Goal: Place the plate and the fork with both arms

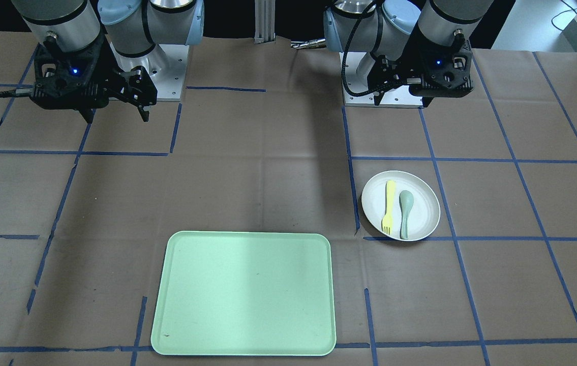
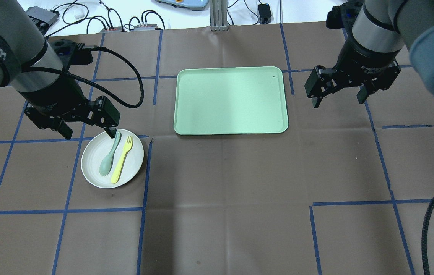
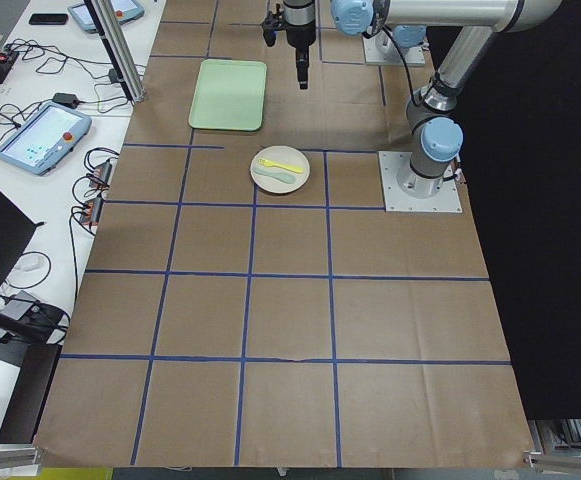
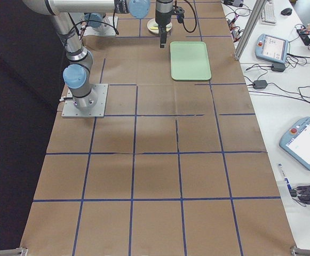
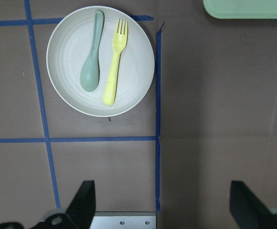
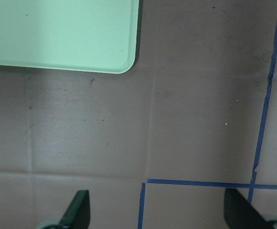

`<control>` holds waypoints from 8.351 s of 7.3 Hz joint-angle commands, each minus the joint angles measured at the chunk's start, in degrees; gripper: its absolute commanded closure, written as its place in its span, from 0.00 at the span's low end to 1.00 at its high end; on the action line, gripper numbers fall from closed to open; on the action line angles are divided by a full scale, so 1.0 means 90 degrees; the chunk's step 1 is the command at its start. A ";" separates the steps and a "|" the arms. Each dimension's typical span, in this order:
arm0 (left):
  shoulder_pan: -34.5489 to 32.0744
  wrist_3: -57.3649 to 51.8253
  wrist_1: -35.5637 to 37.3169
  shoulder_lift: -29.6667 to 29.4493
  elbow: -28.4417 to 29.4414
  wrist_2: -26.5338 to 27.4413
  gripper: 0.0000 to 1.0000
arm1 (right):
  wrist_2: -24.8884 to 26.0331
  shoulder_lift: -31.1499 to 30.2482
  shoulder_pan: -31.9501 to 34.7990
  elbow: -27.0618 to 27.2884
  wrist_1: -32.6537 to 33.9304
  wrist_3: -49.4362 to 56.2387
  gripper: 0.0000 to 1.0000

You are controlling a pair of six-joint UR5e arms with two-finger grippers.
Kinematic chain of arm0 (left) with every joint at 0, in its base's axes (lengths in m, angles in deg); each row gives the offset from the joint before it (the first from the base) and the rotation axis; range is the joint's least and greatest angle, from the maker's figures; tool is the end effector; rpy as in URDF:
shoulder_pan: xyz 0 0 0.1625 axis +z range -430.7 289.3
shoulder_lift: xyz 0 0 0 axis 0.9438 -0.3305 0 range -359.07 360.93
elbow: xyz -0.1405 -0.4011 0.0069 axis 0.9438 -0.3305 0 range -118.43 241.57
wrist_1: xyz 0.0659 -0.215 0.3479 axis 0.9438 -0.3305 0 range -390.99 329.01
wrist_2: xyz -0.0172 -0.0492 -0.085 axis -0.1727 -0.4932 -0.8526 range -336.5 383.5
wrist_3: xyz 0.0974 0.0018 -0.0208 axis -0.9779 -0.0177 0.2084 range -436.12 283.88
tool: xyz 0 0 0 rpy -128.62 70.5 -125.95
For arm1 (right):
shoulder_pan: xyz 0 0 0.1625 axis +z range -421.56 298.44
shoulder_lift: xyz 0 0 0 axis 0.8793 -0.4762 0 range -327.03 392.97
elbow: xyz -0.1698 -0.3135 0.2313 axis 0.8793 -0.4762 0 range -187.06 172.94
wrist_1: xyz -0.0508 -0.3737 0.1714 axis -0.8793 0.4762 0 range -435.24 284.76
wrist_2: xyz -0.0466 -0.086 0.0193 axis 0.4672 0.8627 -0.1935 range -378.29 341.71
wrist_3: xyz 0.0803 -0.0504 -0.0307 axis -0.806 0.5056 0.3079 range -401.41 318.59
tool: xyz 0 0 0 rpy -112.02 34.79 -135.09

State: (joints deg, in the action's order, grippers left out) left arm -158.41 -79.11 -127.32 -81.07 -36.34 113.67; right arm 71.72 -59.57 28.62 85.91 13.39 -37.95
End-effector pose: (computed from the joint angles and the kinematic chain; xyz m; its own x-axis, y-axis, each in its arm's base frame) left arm -0.1160 -0.4264 0.4742 -0.9999 0.0122 0.0026 0.0124 0.9940 0.1084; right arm 0.1347 -0.4695 0.4814 -0.9980 -0.0636 -0.0018 -0.0636 0.9975 0.0313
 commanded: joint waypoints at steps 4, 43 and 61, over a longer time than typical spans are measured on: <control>0.0029 0.0010 0.0165 -0.0156 -0.0048 -0.0029 0.00 | -0.0010 0.0058 0.0000 -0.0008 0.0025 0.0035 0.00; 0.2861 -0.3477 0.3057 -0.3389 -0.1113 -0.1104 0.96 | -0.0010 0.0058 0.0000 -0.0027 0.0025 0.0035 0.00; -0.0527 -0.0244 0.3135 -0.5369 0.2391 -0.2442 1.00 | -0.0020 0.0058 0.0000 -0.0047 0.0035 0.0055 0.00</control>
State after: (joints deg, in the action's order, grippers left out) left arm -162.34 -82.11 -99.07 -127.37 -17.14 91.99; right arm 71.54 -59.05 28.62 85.49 13.69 -37.50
